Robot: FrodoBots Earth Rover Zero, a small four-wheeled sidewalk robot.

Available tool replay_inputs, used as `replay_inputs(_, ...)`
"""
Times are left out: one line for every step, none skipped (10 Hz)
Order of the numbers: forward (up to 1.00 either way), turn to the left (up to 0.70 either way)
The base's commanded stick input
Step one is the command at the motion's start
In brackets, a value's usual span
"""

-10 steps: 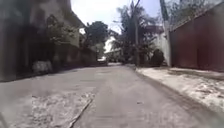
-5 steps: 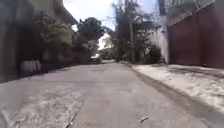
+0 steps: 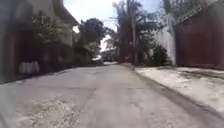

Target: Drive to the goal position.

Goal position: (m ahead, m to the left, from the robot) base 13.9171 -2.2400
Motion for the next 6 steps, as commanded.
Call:
replay_inputs(1.00, 0.00)
replay_inputs(1.00, 0.00)
replay_inputs(1.00, 0.00)
replay_inputs(1.00, 0.00)
replay_inputs(1.00, 0.00)
replay_inputs(0.98, -0.14)
